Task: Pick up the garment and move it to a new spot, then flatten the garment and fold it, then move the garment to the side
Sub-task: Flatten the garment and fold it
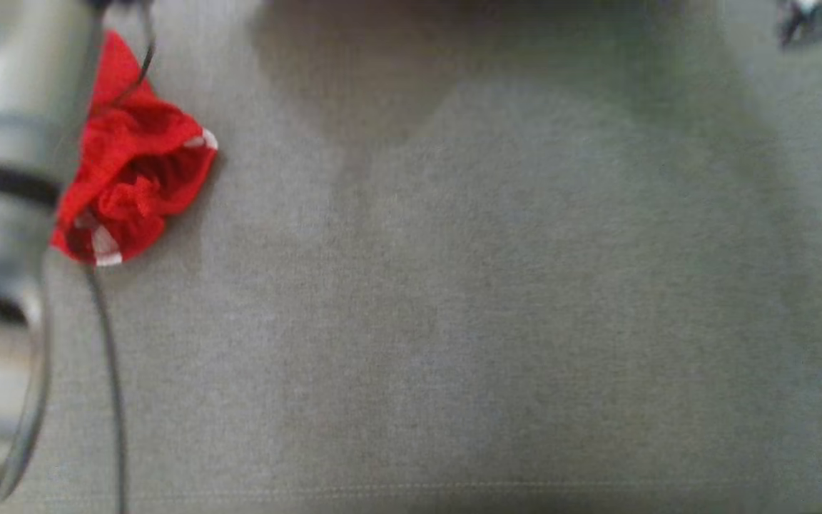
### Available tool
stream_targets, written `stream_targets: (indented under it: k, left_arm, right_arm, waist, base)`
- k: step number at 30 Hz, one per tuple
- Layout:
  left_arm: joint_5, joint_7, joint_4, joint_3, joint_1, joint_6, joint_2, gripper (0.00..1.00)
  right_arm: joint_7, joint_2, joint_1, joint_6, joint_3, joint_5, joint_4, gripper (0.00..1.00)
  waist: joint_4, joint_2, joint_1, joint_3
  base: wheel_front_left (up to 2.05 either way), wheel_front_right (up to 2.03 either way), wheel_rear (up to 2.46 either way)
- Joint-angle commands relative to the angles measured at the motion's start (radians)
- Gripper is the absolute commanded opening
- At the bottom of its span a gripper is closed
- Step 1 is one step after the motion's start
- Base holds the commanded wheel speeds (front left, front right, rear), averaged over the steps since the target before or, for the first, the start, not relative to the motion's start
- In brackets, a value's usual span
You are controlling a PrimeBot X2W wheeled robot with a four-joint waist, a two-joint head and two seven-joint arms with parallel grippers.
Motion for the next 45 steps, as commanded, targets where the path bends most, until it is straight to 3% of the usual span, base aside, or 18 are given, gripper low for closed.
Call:
stream_targets:
  k: [1,6,11,14,15,20,25,31,38,45]
  left_arm:
    - [-0.047,0.074,-0.083,-0.013,-0.013,0.001,0.094,0.0]
    - [-0.275,0.422,-0.376,-0.132,0.195,0.001,0.277,0.0]
    - [-0.449,0.674,-0.615,-0.161,0.392,0.01,0.437,0.0]
    - [-0.518,0.767,-0.763,-0.162,0.49,0.059,0.511,0.0]
    - [-0.563,0.816,-0.859,-0.159,0.55,0.105,0.553,0.0]
    - [-0.658,0.91,-1.075,-0.153,0.672,0.224,0.649,0.0]
    - [-0.734,0.971,-1.239,-0.144,0.747,0.321,0.712,0.0]
    - [-0.766,0.991,-1.335,-0.136,0.782,0.383,0.751,0.0]
    - [-0.752,0.967,-1.353,-0.123,0.779,0.398,0.752,0.0]
    - [-0.731,0.957,-1.319,-0.122,0.742,0.397,0.721,0.0]
  right_arm:
    - [0.015,-0.025,0.024,-0.001,0.001,0.019,-0.037,0.0]
    - [0.108,-0.066,0.162,-0.001,0.067,0.07,-0.075,0.0]
    - [0.246,-0.116,0.278,-0.001,0.146,0.103,-0.084,0.0]
    - [0.333,-0.148,0.328,-0.001,0.179,0.129,-0.086,0.0]
    - [0.398,-0.17,0.356,-0.001,0.201,0.146,-0.087,0.0]
    - [0.56,-0.219,0.41,-0.001,0.264,0.171,-0.093,0.0]
    - [0.682,-0.28,0.442,-0.001,0.316,0.175,-0.148,0.0]
    - [0.806,-0.346,0.461,-0.001,0.361,0.199,-0.209,0.0]
    - [0.849,-0.409,0.437,-0.001,0.37,0.215,-0.307,0.0]
    - [0.829,-0.394,0.393,-0.001,0.35,0.241,-0.304,0.0]
  waist:
    - [-0.032,0.0,0.0001,-0.088]
    - [-0.053,0.0,0.0001,-0.189]
    - [-0.064,0.0,0.0001,-0.265]
    - [-0.067,0.0,0.0001,-0.289]
    - [-0.068,0.0,0.0001,-0.296]
    - [-0.072,0.0,0.0001,-0.306]
    - [-0.075,0.0,0.0001,-0.304]
    - [-0.08,0.0,0.0001,-0.281]
    - [-0.086,0.0,0.0001,-0.232]
    - [-0.088,0.0,0.0001,-0.186]
  base:
    - [0.0,0.0,0.0]
    - [0.0,0.0,0.0]
    - [0.0,0.0,0.0]
    - [0.0,0.0,0.0]
    - [0.0,0.0,0.0]
    - [0.0,0.0,0.0]
    - [0.0,0.0,0.0]
    - [0.0,0.0,0.0]
    - [0.0,0.0,0.0]
    - [0.0,0.0,0.0]
